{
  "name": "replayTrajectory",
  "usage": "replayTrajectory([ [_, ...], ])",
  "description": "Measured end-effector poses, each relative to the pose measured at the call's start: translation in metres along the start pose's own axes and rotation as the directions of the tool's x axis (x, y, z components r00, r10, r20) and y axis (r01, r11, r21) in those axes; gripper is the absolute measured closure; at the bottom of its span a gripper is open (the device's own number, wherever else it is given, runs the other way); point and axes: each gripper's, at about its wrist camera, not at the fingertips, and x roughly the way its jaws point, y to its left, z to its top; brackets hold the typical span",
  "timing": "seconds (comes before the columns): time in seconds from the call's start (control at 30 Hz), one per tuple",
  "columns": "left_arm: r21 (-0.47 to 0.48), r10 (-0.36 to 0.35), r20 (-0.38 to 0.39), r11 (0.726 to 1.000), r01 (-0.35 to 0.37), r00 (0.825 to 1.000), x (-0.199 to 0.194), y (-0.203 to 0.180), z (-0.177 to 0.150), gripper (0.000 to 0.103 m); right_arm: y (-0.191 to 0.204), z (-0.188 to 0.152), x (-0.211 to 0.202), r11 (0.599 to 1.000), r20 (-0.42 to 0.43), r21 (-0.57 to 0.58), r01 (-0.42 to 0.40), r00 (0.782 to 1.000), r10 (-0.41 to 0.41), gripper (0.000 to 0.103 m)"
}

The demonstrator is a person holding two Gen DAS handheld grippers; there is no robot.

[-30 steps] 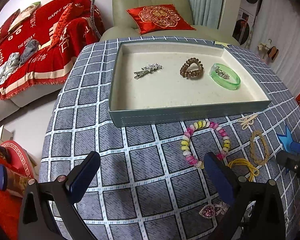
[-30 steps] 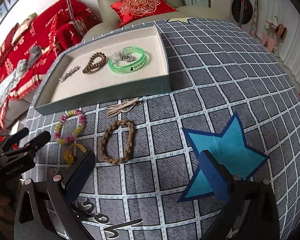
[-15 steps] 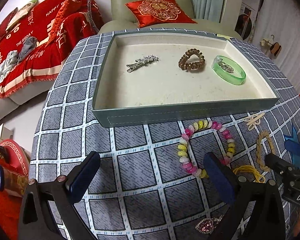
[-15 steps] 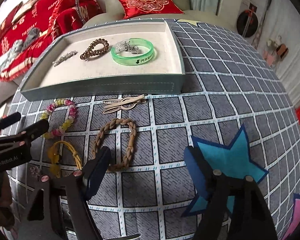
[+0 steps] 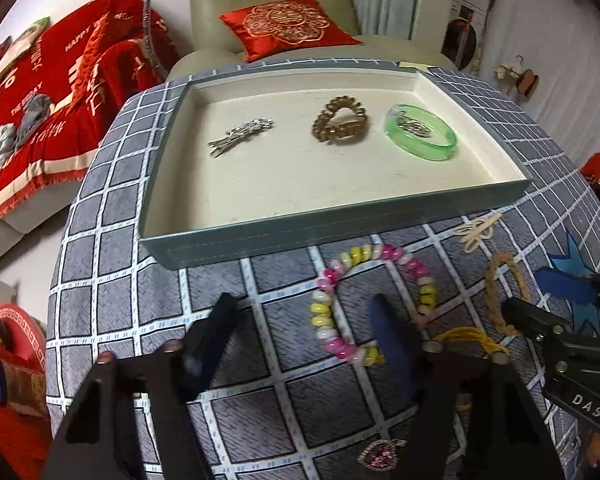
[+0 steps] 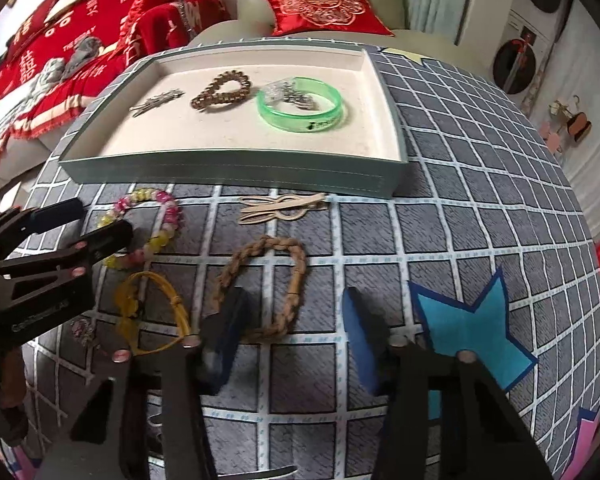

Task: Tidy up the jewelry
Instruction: 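Grasp the braided brown bracelet with the right tool while the left tool grasps the pink-yellow beaded bracelet, then carry both bracelets over the grey tray and lower them inside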

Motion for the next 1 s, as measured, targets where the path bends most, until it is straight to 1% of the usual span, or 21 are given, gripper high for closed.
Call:
replayTrajectory([
  [0.03, 0.007, -0.004, 0.000, 1.000, 0.004, 1.000, -0.001, -0.002, 0.000, 0.034, 0.003, 0.000, 0.000, 1.000, -0.002, -0.006, -0.004, 1.000, 0.004, 0.064],
  [0.07, 0.013, -0.007, 0.002, 1.000, 0.007, 1.000, -0.001, -0.002, 0.001, 0.044, 0.005, 0.000, -0.001, 1.000, -0.003, -0.014, -0.005, 1.000, 0.005, 0.069],
  [0.1, 0.019, -0.011, 0.003, 1.000, 0.011, 1.000, -0.002, -0.004, 0.001, 0.057, 0.007, 0.001, -0.001, 1.000, -0.004, -0.018, -0.005, 1.000, 0.005, 0.075],
  [0.13, 0.024, -0.016, 0.004, 1.000, 0.016, 1.000, -0.003, -0.004, 0.002, 0.061, 0.010, 0.001, -0.001, 1.000, -0.006, -0.022, -0.008, 1.000, 0.008, 0.077],
  [0.17, 0.027, -0.019, 0.003, 0.999, 0.019, 1.000, -0.003, -0.005, 0.001, 0.071, 0.011, 0.001, -0.001, 1.000, -0.007, -0.025, -0.010, 1.000, 0.009, 0.083],
  [0.2, 0.027, -0.022, 0.003, 0.999, 0.021, 1.000, -0.004, -0.005, 0.001, 0.078, 0.013, 0.001, -0.001, 0.999, -0.006, -0.030, -0.009, 1.000, 0.009, 0.091],
  [0.23, 0.022, -0.027, 0.003, 0.999, 0.027, 1.000, -0.005, -0.005, 0.001, 0.078, 0.015, 0.001, -0.001, 0.999, -0.006, -0.036, -0.007, 1.000, 0.006, 0.094],
  [0.3, 0.006, -0.043, 0.001, 0.999, 0.043, 0.999, -0.005, -0.001, 0.001, 0.078, 0.014, 0.000, -0.002, 0.999, -0.002, -0.033, -0.002, 1.000, 0.002, 0.096],
  [0.4, -0.013, -0.075, 0.010, 0.997, 0.075, 0.997, -0.010, 0.004, -0.002, 0.078, 0.007, -0.001, -0.004, 1.000, 0.000, 0.004, -0.021, 1.000, 0.021, 0.096],
  [0.57, -0.023, -0.097, 0.040, 0.995, 0.098, 0.994, -0.024, 0.010, -0.004, 0.078, -0.009, -0.002, -0.018, 0.998, 0.040, 0.056, -0.041, 0.998, 0.038, 0.096],
  [0.8, -0.035, -0.132, 0.097, 0.990, 0.136, 0.986, -0.050, 0.017, 0.003, 0.078, -0.019, 0.002, -0.042, 0.996, 0.093, 0.067, -0.054, 0.995, 0.048, 0.096],
  [1.0, -0.043, -0.151, 0.141, 0.986, 0.159, 0.978, -0.069, 0.024, 0.017, 0.078, -0.026, 0.016, -0.062, 0.992, 0.143, 0.085, -0.091, 0.987, 0.078, 0.096],
])
